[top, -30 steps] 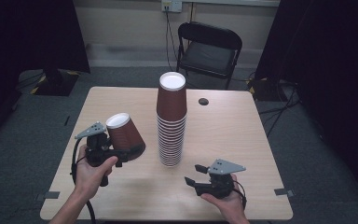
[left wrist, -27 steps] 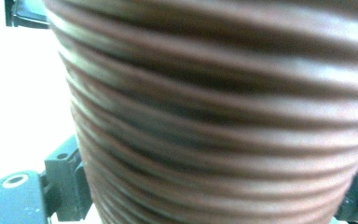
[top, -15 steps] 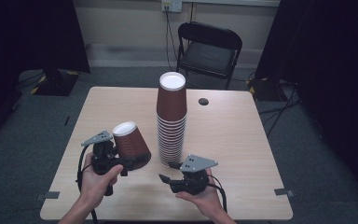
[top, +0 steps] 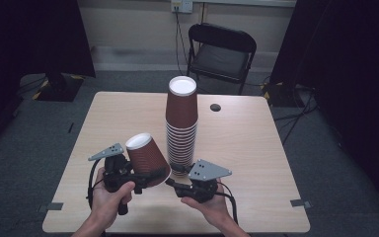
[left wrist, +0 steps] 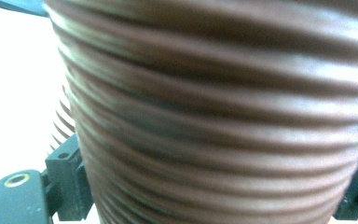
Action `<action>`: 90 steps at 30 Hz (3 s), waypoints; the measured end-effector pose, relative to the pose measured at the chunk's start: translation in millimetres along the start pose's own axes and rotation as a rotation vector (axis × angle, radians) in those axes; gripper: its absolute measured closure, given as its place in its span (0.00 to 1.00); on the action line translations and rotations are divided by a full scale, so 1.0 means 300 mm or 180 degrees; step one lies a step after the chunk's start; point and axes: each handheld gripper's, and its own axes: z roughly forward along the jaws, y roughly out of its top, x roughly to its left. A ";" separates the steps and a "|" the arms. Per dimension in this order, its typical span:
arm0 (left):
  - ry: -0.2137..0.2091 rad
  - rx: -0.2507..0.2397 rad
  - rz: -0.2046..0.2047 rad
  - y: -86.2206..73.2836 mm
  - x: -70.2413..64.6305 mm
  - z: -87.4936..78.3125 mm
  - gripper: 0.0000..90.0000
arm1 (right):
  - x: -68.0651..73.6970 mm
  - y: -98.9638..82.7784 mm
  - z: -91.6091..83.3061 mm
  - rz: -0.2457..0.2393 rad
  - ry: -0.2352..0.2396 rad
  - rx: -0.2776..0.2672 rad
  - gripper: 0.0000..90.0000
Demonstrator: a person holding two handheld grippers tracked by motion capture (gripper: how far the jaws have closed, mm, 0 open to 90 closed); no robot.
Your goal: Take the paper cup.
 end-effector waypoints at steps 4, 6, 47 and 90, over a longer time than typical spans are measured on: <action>-0.0194 0.0006 -0.0183 -0.003 0.005 0.006 0.13 | 0.008 0.028 0.001 -0.0175 0.0016 -0.0259 0.65; -0.0259 -0.0022 -0.0285 -0.003 0.008 0.007 0.13 | 0.011 0.032 0.006 -0.0213 0.0020 -0.0333 0.66; -0.0691 -0.0256 -0.0313 0.017 0.061 0.009 0.07 | 0.005 0.042 0.023 -0.0170 -0.0267 -0.0598 0.96; 0.0135 0.0087 0.1099 -0.012 0.091 0.019 0.17 | -0.096 -0.087 -0.076 0.0508 -0.0210 0.0479 0.96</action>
